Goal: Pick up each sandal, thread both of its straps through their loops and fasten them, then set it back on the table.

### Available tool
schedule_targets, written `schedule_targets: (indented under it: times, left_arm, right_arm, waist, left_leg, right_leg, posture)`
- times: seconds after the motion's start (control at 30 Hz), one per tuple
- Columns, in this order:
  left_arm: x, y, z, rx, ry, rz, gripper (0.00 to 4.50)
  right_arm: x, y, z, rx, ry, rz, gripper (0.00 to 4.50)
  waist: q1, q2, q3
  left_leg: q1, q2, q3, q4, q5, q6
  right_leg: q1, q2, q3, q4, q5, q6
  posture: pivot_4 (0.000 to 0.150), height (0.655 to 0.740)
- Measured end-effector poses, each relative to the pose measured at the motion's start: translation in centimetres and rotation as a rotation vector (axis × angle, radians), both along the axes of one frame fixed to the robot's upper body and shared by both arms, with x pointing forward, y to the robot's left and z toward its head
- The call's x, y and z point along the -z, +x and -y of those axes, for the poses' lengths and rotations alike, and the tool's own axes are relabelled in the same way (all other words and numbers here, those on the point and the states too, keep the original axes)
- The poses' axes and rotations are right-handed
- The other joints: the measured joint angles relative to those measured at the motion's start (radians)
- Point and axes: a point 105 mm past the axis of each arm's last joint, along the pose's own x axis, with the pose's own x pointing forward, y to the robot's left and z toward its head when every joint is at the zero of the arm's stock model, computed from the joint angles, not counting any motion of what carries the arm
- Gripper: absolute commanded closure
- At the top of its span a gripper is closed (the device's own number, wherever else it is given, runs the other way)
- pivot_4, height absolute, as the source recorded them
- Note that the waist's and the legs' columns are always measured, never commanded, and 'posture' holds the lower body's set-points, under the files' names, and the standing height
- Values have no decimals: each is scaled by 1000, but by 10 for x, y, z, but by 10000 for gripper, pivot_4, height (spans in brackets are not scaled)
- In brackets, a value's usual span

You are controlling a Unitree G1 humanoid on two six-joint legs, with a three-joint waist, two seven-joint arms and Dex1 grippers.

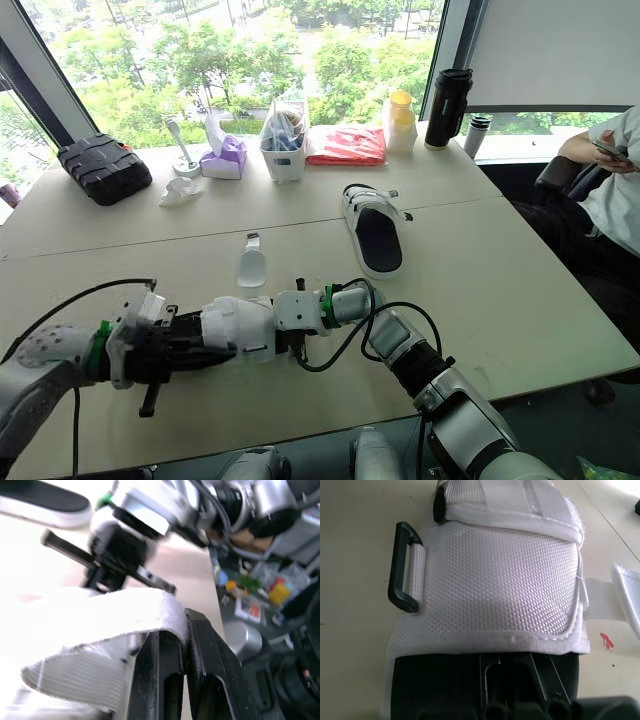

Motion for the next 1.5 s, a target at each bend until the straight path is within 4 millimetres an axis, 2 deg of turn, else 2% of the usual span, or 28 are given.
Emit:
schedule_targets:
  times: [0.17,0.43,0.6,0.7,0.87,0.9,0.93,1.2,1.33,1.43,1.5]
  left_arm:
    - [-6,17,-1,-69,-79,-44,44399]
    - [12,26,-4,-180,-166,-231,44399]
    - [14,29,-4,-225,-228,-336,44399]
    - [15,35,-1,-254,-282,-389,34426]
    - [11,44,-5,-325,-344,-393,9800]
    - [8,47,-7,-345,-364,-381,3600]
    - [6,52,-9,-367,-377,-370,480]
    - [15,80,-35,-585,-409,-287,480]
    - [-4,99,-56,-700,-461,-176,480]
    - [-15,101,-67,-725,-453,-125,480]
    - [-13,92,-71,-706,-406,-137,480]
  right_arm:
    - [0,0,-1,0,1,-1,45000]
    - [0,1,-2,-3,-4,20,45000]
    - [0,1,-2,-2,-6,21,45000]
    - [0,1,-2,-2,-6,21,45000]
    - [0,1,-1,-2,-6,22,45000]
    - [0,1,-1,-2,-7,22,45000]
    - [0,1,-1,-2,-7,22,45000]
    - [0,1,-1,-2,-7,22,45000]
    - [0,1,-1,-2,-7,22,45000]
    - [0,1,-1,-3,-6,23,45000]
    - [0,0,-2,-7,-5,24,45000]
  waist:
    - [-1,0,0]
    - [-1,-1,0]
    - [0,-1,0]
    - [0,-1,-1]
    - [1,-1,-1]
    - [1,-1,-1]
    - [1,-1,-1]
    - [2,-2,-1]
    - [1,-3,-1]
    - [0,-3,-1]
    - [-4,-3,-1]
  left_leg:
    - [0,0,0,0,0,0]
    - [0,0,0,0,0,0]
    - [1,0,-1,1,0,0]
    - [1,0,-1,1,0,0]
    - [1,0,-1,1,0,-1]
    - [1,0,-1,1,0,-1]
    - [1,0,-1,1,1,-1]
    - [0,0,-1,1,1,-3]
    - [0,0,-1,1,2,-4]
    - [0,0,-1,1,2,-4]
    - [0,0,0,1,2,-4]
  right_leg:
    - [0,1,0,0,1,-1]
    - [0,2,0,1,1,-1]
    - [0,2,0,2,1,-1]
    - [1,2,0,2,1,-1]
    - [1,2,0,2,4,-5]
    - [1,2,0,2,4,-5]
    - [1,2,0,2,3,-5]
    - [1,2,0,1,4,-5]
    - [0,2,0,1,5,-5]
    - [0,2,0,1,6,-3]
    - [0,2,0,1,6,-3]
  posture:
    - [1500,7400]
    - [1500,7400]
    - [1500,7400]
    - [1500,7400]
    - [1500,7400]
    - [1500,7400]
    - [1500,7400]
    - [1500,7400]
    - [1500,7400]
    - [1500,7400]
    - [1500,7400]
